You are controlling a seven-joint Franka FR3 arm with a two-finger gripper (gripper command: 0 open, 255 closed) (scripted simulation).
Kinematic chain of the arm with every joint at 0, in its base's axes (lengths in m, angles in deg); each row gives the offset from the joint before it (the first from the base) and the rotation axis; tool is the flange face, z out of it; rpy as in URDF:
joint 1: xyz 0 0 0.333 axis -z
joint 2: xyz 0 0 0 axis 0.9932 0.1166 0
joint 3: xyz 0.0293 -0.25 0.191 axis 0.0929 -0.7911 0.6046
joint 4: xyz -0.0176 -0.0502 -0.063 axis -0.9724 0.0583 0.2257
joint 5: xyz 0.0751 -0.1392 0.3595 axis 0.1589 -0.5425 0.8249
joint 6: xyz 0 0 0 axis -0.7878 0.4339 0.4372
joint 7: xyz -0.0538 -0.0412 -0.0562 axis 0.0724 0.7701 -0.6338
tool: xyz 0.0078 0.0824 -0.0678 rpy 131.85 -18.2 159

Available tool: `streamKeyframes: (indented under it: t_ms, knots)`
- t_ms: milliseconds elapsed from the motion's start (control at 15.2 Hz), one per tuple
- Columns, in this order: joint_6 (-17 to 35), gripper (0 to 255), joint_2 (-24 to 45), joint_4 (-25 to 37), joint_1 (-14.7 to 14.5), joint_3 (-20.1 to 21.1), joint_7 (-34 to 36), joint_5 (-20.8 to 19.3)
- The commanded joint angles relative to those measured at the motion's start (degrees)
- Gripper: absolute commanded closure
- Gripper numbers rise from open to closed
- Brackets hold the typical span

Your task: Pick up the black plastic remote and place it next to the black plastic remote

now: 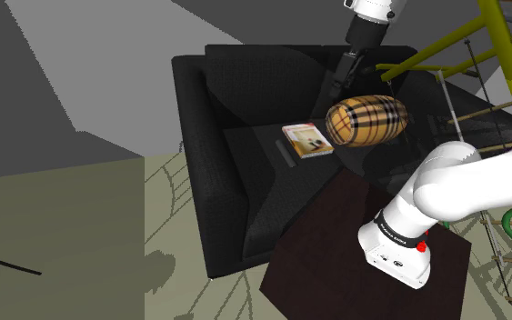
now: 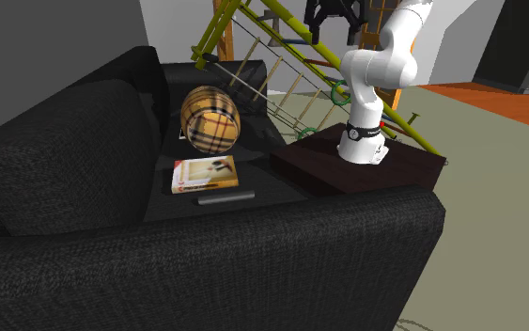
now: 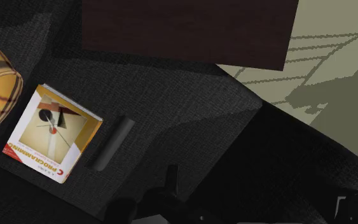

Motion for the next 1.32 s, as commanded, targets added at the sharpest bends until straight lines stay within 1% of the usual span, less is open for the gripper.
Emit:
streamKeyframes:
  t_ms: [0, 594, 924, 1254]
  knots:
    - [0.0, 0, 0.0, 0.0, 0.0, 0.0, 0.0, 0.0]
    - [14.51, 0, 13.97, -3.78, 3.63, -1.28, 2.47, -0.78]
    - [22.03, 0, 23.39, -3.67, 5.46, -2.24, 3.84, -1.1]
    - [28.78, 0, 33.57, -2.02, 7.08, -3.44, 5.1, -1.19]
